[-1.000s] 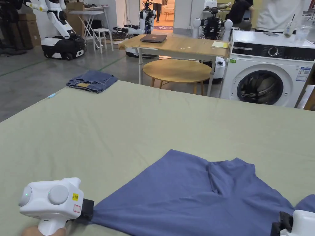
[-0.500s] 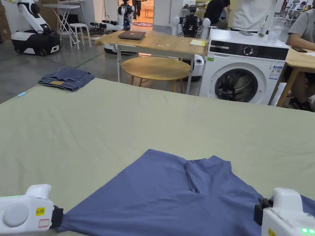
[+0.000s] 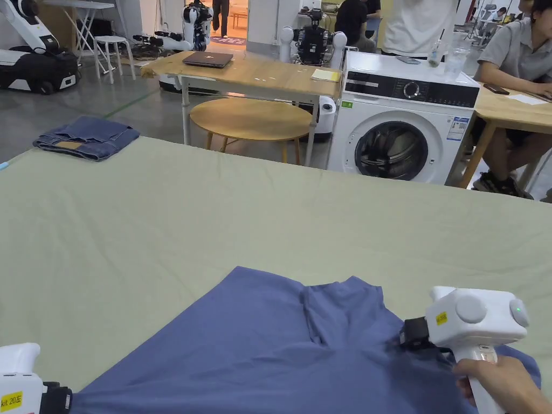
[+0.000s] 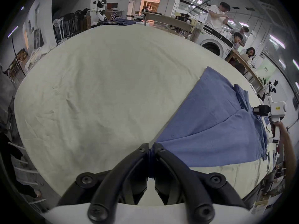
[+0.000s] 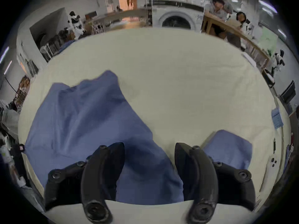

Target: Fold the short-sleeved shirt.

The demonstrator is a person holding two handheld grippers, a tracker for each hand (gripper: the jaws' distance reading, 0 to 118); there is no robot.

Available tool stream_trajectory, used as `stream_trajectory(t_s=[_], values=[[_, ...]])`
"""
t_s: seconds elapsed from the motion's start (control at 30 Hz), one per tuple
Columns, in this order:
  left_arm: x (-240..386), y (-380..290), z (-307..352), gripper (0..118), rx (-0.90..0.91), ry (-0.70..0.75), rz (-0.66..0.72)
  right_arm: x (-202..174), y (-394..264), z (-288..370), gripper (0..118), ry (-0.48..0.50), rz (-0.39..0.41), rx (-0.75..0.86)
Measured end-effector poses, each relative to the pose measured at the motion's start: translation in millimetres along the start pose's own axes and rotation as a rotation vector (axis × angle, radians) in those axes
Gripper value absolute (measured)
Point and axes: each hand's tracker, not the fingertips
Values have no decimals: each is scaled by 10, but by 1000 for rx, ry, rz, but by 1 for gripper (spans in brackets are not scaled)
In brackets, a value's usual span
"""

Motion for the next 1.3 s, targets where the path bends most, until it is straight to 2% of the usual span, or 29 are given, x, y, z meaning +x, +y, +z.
stream_trajectory(t_s=[0.03, 0.17, 0.23, 0.27, 0.3, 0.33, 0.37, 0.4, 0.47, 0.6, 0.77, 0.83, 1.03, 1.17, 1.3], values=[[20, -13, 6, 0, -1, 5, -7, -10, -3, -57, 67, 2, 19, -36], [49, -6, 12, 0, -5, 16, -18, -74, -3, -44, 62, -15, 39, 0], [47, 16, 15, 0, -2, 17, -19, -123, -2, -42, 46, -27, 74, 14], [51, 11, 24, 0, 0, 18, -18, -149, 6, -38, 23, -29, 95, 29], [55, 3, 34, 0, 2, 17, -15, -170, 17, -38, 4, -41, 110, 42], [39, 23, 18, 0, 2, 15, -18, -202, 28, -40, 2, -28, 115, 44], [42, 20, 27, 0, 4, 17, -18, -240, 31, -38, 1, -7, 121, 44], [42, 16, 42, 0, 8, 18, -18, -284, 25, -28, 1, -54, 146, 52], [32, 30, 68, 0, 21, 15, -12, -327, -34, 84, 1, -70, 180, 121], [46, 91, 202, 0, 79, -8, -29, -282, -67, 545, 0, -45, 82, 325], [146, 294, 500, 0, 200, -54, -38, -306, -105, 1273, 0, -119, 113, 527], [215, 440, 678, 0, 271, -93, -41, -252, -88, 1585, 0, -123, 88, 591], [610, 1162, 1132, 0, 394, -122, -105, -29, 0, 2522, 0, -190, 19, 774], [948, 1765, 1434, 0, 490, -166, -153, 145, 76, 3046, 0, -238, -42, 866], [1336, 2371, 1741, 0, 606, -185, -222, 284, 199, 3482, 0, -305, -69, 925]])
